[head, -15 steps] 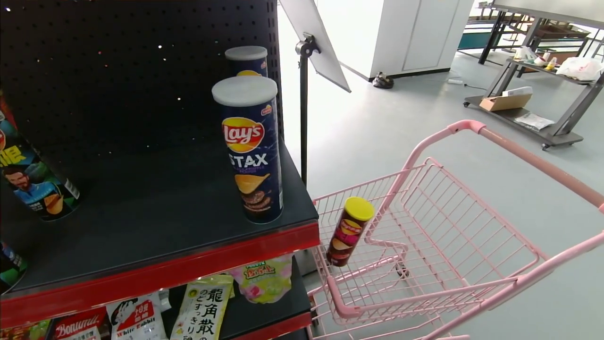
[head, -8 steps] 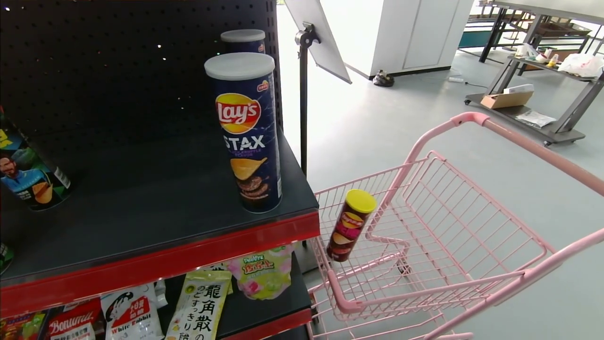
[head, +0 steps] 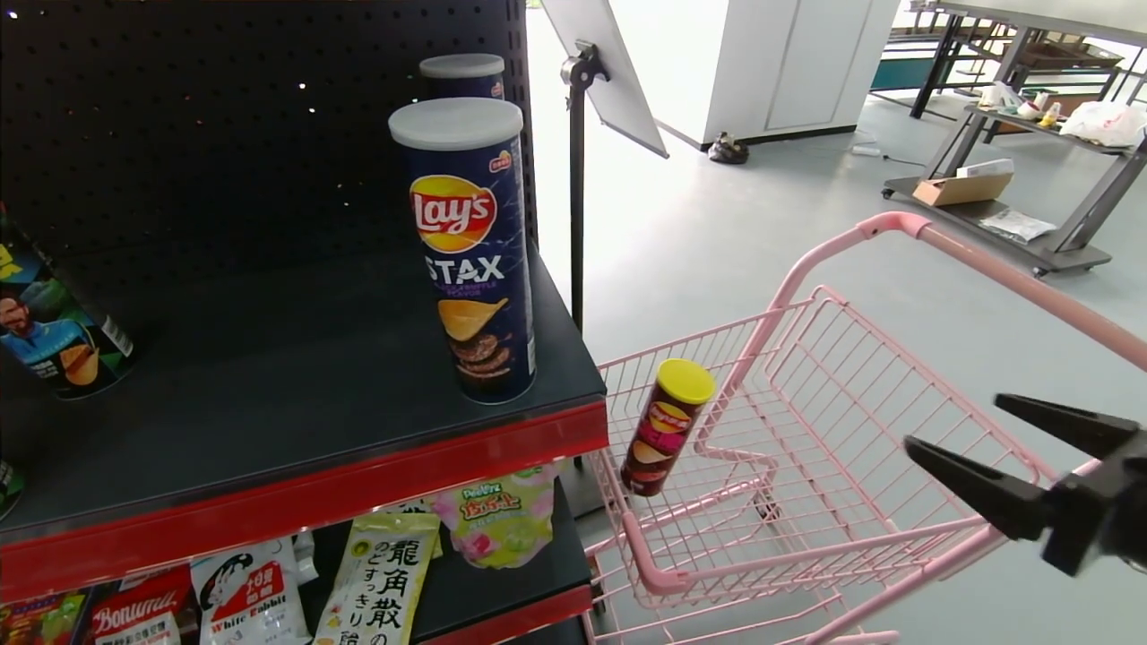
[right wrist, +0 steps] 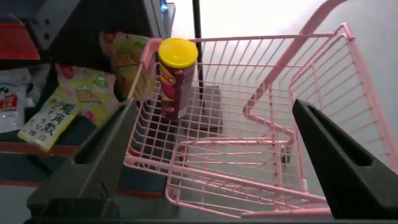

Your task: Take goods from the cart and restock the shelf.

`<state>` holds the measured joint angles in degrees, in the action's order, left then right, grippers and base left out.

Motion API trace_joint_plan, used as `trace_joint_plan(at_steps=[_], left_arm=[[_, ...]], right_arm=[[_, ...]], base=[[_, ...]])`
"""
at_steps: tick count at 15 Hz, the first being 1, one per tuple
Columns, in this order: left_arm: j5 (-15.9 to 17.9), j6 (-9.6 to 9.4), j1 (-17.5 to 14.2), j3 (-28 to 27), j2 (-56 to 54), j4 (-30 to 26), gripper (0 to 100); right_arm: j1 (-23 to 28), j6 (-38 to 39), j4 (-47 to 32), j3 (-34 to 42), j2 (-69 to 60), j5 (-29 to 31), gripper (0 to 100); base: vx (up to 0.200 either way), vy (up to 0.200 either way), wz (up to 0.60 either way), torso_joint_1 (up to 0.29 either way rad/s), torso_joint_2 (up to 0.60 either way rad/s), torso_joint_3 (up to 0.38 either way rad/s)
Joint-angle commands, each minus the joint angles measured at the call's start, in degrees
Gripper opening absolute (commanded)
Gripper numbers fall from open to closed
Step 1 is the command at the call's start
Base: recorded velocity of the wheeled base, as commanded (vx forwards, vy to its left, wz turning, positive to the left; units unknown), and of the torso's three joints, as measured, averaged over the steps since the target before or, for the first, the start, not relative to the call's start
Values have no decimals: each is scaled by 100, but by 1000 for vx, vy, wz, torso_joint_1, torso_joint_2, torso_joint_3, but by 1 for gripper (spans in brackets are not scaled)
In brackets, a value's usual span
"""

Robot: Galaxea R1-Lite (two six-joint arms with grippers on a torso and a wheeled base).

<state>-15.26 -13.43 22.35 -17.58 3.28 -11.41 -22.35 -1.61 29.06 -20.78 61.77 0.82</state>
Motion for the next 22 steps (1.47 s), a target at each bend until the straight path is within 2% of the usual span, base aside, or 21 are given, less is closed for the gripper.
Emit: trace_joint_plan(at_steps=[1,3,7,10,13,22], left_arm=[[-3,7,-2,-9,50,-2,100],[-3,-1,-2,9,147,-2,100],[-3,-1,-2,53,191,-10,100],[15,-1,-2,70,235,-10,100],[15,-1,-2,44,296,-10,100],[-3,-1,-2,18,314,-10,100]], right_arm=[[-297,205,1392,-321,2586,-583,100],[-411,222,1690,-488,3227,-741,100],[-420,258,1761,-716,3799,-969,100],[-341,363,2288,-699,4300,-1303,100],[-218,372,2833,-725,4897,-1356,100],[72,469,3088,-1411,5864,-1620,100]], base=[[0,0,0,0,0,0],[0,0,0,0,0,0],[0,0,0,0,0,0],[0,0,0,0,0,0],[0,0,0,0,0,0],[0,0,0,0,0,0]])
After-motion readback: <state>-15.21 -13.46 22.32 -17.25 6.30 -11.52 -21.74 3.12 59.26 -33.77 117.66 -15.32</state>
